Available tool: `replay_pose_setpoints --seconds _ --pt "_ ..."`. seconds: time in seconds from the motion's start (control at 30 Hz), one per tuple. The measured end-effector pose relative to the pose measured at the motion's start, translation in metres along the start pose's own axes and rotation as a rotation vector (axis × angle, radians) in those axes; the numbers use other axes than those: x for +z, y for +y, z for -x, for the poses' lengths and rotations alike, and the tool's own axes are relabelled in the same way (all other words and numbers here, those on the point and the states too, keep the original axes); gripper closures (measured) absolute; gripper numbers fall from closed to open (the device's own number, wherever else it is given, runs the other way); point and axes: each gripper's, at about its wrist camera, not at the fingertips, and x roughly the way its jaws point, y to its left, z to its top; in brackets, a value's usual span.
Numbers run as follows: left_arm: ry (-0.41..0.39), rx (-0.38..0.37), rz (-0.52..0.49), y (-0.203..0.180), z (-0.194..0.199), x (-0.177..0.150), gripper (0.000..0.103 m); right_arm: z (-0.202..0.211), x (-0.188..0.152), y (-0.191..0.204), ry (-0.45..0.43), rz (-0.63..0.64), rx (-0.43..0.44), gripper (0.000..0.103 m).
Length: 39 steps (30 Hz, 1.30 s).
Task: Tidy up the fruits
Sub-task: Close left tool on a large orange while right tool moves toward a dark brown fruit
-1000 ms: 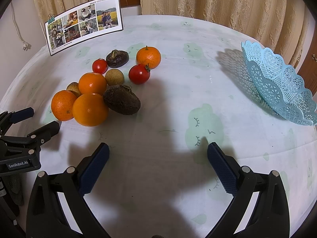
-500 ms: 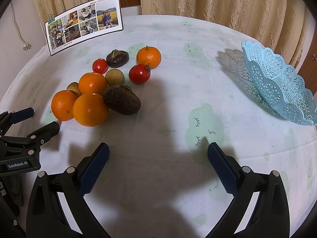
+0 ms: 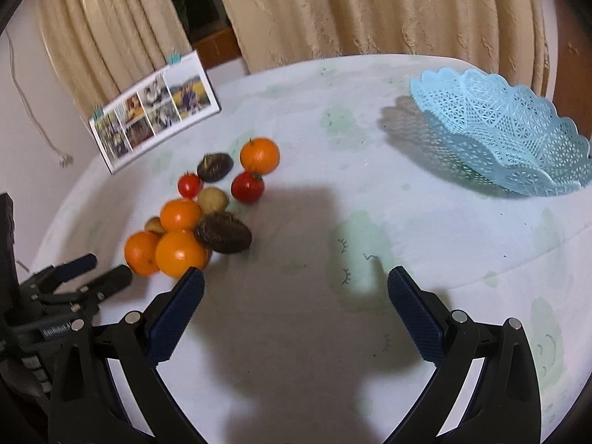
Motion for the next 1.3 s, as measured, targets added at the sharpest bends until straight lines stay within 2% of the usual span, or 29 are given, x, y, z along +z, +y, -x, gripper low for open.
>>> replay_pose_setpoints --seconds 0.17,0.23,0.37,0.47,0.53,0.7,0.8,0.97,1.3 --pt "-0.024 -0.013 -0.031 -0.016 0.000 0.007 0.008 0.005 0.002 -0.004 -0.027 -0.022 0.017 0.002" --pt "-0.015 -0.031 -0.032 -0.019 -0.004 0.010 0.016 0.005 0.003 -0.005 -0.031 -0.026 0.017 0.002" --pt "0.004 -0.066 -0.018 -0.021 -0.012 0.013 0.022 0.006 0.002 -0.006 -0.040 -0.027 0.019 0.002" --pt "0.000 -0.087 -0.003 -0.018 -0.014 0.014 0.035 0.006 0.002 -0.004 -0.045 -0.020 0.015 0.002" --pt "0.005 -0.137 0.019 -0.015 -0.016 0.014 0.047 0.006 0.001 -0.003 -0.049 -0.011 0.014 0.002" --pt "-0.001 -0.203 0.017 -0.015 -0.014 0.014 0.065 0.005 0.002 0.001 -0.053 0.006 0.027 0.003" --pt "-0.006 -0.215 0.017 -0.014 -0.013 0.012 0.066 0.003 0.005 0.008 -0.046 0.014 0.044 0.005" --pt "-0.032 -0.215 0.029 -0.008 -0.004 0.012 0.066 -0.006 0.012 0.021 -0.021 0.045 0.077 0.018" --pt "-0.116 -0.130 0.032 0.001 0.014 0.012 0.066 -0.029 0.020 0.036 0.051 0.027 0.109 0.037"
